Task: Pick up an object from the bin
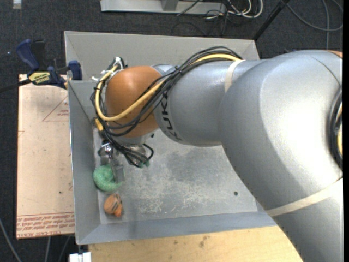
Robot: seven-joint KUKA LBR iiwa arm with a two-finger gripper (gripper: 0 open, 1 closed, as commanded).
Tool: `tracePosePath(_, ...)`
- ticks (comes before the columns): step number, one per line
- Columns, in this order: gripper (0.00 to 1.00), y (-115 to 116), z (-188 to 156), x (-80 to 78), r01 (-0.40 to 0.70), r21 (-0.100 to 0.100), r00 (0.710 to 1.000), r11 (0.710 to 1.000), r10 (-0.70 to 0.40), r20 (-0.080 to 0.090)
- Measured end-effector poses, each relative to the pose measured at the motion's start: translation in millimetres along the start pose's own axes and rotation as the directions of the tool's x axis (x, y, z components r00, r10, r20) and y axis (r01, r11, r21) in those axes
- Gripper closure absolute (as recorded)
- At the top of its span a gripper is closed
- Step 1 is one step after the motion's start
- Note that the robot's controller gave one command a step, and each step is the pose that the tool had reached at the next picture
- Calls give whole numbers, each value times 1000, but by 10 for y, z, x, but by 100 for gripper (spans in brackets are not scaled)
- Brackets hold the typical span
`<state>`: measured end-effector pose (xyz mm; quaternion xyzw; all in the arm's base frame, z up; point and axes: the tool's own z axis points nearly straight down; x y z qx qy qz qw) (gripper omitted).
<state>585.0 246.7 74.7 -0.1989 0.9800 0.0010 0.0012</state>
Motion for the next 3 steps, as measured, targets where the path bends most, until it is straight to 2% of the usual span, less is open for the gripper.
tracePosePath(1,100,-243,-1180,-239,42,0,999,999,-42,2)
tracePosePath(2,100,-242,-1178,-238,42,0,999,999,-42,1)
tracePosePath(3,100,-387,-1677,-193,48,0,999,999,-48,-5)
